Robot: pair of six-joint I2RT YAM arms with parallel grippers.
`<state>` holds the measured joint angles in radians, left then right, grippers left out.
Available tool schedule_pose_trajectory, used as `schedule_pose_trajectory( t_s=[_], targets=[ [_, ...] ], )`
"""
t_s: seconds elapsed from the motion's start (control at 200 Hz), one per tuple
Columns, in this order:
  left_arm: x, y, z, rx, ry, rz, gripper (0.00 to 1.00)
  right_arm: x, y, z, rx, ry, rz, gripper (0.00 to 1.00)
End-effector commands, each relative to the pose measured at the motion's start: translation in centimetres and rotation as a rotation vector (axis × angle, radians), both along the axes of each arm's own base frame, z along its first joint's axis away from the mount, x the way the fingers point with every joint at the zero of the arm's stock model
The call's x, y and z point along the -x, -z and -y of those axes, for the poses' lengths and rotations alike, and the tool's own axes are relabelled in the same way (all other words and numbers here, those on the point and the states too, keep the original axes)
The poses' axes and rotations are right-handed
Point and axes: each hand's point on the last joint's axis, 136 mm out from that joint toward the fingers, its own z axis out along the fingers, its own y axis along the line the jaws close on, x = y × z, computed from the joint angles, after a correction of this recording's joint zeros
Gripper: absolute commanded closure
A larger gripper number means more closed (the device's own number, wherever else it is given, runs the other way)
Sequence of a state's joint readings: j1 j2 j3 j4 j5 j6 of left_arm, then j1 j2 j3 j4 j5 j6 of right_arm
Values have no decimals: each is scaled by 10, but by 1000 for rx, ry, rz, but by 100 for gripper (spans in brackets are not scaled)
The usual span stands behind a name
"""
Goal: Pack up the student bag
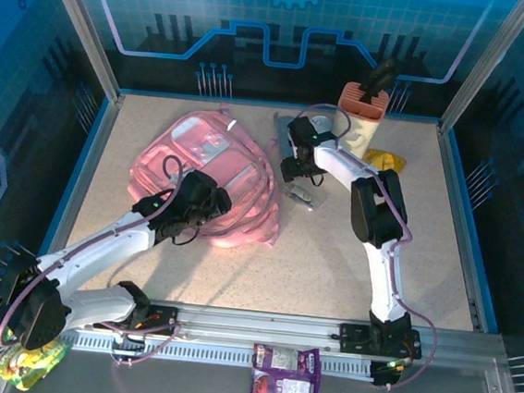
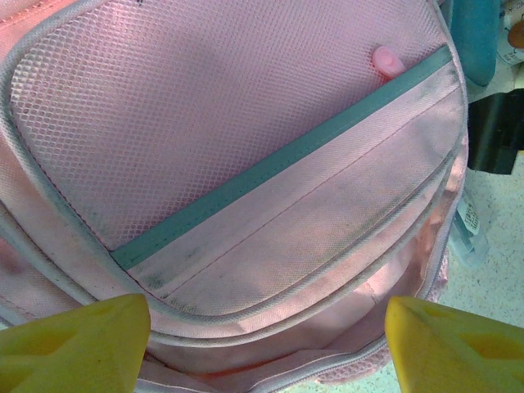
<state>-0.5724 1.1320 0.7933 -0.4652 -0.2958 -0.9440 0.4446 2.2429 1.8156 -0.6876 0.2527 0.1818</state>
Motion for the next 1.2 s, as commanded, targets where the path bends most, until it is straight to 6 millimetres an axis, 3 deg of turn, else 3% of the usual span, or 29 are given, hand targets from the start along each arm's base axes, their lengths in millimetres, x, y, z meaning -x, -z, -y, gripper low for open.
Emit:
schedule_pose_trajectory(
  t_s=[0.0, 0.07, 0.205, 0.215, 0.26, 0.445, 0.73, 0.955, 1.191],
  targets=[
    [-1, -1, -4, -15, -14, 18, 24, -20, -41, -17, -134, 23, 105, 6],
    [-2, -2, -5, -20, -19, 22, 24, -28, -36, -21, -138, 38, 92, 0],
    [-1, -7, -7, -23, -23, 33, 23, -42, -33, -31, -163, 69, 90, 1],
    [-1, -7, -8, -23, -24, 35, 23, -42, -23, -31, -156, 72, 76, 0],
    [-1, -8, -9, -25, -26, 38, 23, -46, -18, -29, -140, 90, 79, 0],
    [3, -10, -15, -31, -39, 44, 22, -60, -18, -28, -145, 141, 112, 0],
    [3, -12, -19, -33, -55, 52, 22, -72, 6, -37, -168, 127, 54, 0],
    [4, -12, -23, -32, -63, 57, 22, -75, 25, -22, -151, 175, 17, 0],
    [3, -12, -21, -29, -60, 52, 21, -76, 22, -24, -159, 160, 31, 14]
  ],
)
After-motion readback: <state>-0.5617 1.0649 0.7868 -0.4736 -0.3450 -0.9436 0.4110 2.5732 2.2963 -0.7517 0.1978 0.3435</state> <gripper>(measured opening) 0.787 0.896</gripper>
